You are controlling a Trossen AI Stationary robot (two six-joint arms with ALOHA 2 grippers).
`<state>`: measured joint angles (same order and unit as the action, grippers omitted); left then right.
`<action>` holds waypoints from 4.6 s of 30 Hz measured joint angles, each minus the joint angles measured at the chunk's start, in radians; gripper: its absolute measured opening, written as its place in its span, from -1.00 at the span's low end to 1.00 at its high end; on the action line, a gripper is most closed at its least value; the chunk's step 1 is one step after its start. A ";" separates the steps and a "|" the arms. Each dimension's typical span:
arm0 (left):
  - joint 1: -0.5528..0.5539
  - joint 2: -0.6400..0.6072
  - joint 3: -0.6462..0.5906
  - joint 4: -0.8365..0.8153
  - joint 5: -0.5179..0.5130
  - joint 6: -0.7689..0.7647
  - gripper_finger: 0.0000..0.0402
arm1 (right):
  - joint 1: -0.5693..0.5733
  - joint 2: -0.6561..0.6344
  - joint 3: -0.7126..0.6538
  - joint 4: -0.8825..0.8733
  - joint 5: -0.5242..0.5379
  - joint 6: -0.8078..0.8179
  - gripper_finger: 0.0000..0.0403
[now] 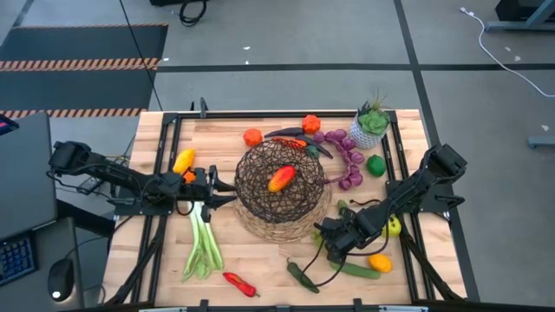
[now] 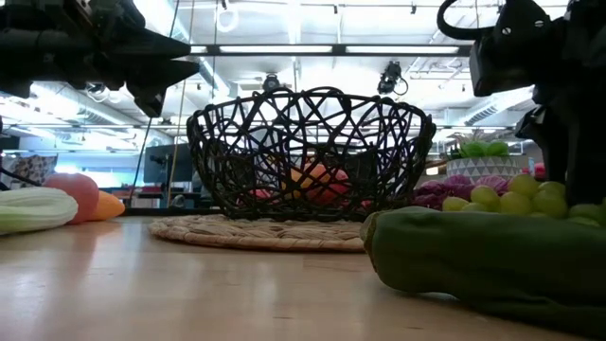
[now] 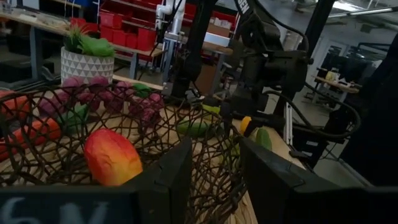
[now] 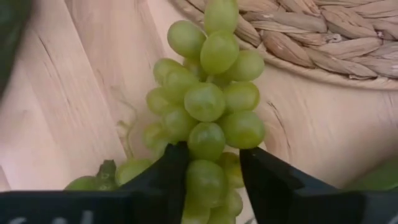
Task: Build produce basket
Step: Put the green grapes into the black basket, then put the red chili pepper into the black basket
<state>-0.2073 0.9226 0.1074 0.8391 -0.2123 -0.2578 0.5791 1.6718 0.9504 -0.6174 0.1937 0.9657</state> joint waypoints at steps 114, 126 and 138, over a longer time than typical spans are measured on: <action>-0.297 0.296 0.849 -1.032 0.121 0.327 -0.36 | 0.088 -0.472 -0.293 0.356 0.310 -0.046 0.18; -0.406 0.656 1.021 -1.178 0.084 0.258 0.38 | 0.089 -0.472 -0.293 0.360 0.285 -0.086 0.18; -0.532 0.808 1.060 -1.195 0.130 0.010 0.76 | 0.089 -0.472 -0.293 0.355 0.294 -0.114 0.18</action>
<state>-0.7395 1.7303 1.1671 -0.3562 -0.0822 -0.2473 0.6678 1.1995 0.6579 -0.2622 0.4878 0.8516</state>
